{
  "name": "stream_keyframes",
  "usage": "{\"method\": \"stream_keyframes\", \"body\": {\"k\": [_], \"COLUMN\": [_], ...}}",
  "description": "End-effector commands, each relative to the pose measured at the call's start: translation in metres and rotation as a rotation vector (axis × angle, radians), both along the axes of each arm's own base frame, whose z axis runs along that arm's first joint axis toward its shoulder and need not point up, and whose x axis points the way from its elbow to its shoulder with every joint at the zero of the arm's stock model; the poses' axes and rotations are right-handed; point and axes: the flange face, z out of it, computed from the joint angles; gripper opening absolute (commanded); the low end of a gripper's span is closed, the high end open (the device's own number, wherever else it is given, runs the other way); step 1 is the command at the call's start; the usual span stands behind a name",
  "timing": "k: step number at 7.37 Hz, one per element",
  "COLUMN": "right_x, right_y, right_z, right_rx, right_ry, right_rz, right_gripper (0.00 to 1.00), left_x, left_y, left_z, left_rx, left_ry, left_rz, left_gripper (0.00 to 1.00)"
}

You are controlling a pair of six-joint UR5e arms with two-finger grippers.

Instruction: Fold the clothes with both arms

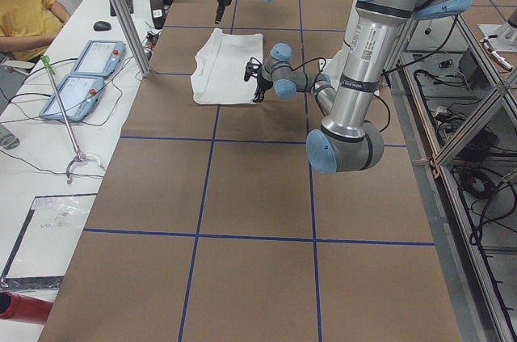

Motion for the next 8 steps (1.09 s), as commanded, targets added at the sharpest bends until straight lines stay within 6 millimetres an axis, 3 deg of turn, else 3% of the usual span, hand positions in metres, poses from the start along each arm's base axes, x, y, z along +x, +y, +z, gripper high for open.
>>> {"method": "stream_keyframes", "body": {"k": [1,3,4,6,7,8], "right_x": [0.001,-0.001,-0.005,-0.012,-0.016,-0.017], "right_y": [0.001,0.003,0.005,0.010,0.012,0.014], "right_z": [-0.003,-0.002,-0.002,-0.002,-0.004,-0.005], "right_rx": [0.003,0.004,0.004,0.005,0.006,0.008], "right_ry": [-0.005,-0.004,-0.004,-0.003,-0.004,-0.006], "right_rz": [0.004,0.002,-0.004,-0.015,-0.021,-0.024], "right_gripper": [1.00,1.00,1.00,1.00,1.00,1.00], "left_x": [-0.003,-0.027,-0.058,-0.125,-0.140,-0.141], "left_y": [0.001,-0.025,-0.058,-0.151,-0.203,-0.243], "left_z": [-0.002,0.009,0.026,0.075,0.076,0.083], "left_rx": [0.006,0.053,0.129,0.187,0.207,0.225], "left_ry": [0.004,-0.039,-0.112,-0.285,-0.320,-0.350], "left_rz": [0.001,-0.016,-0.018,-0.071,-0.109,-0.116], "left_gripper": [0.00,0.00,0.00,0.00,0.00,0.00]}}
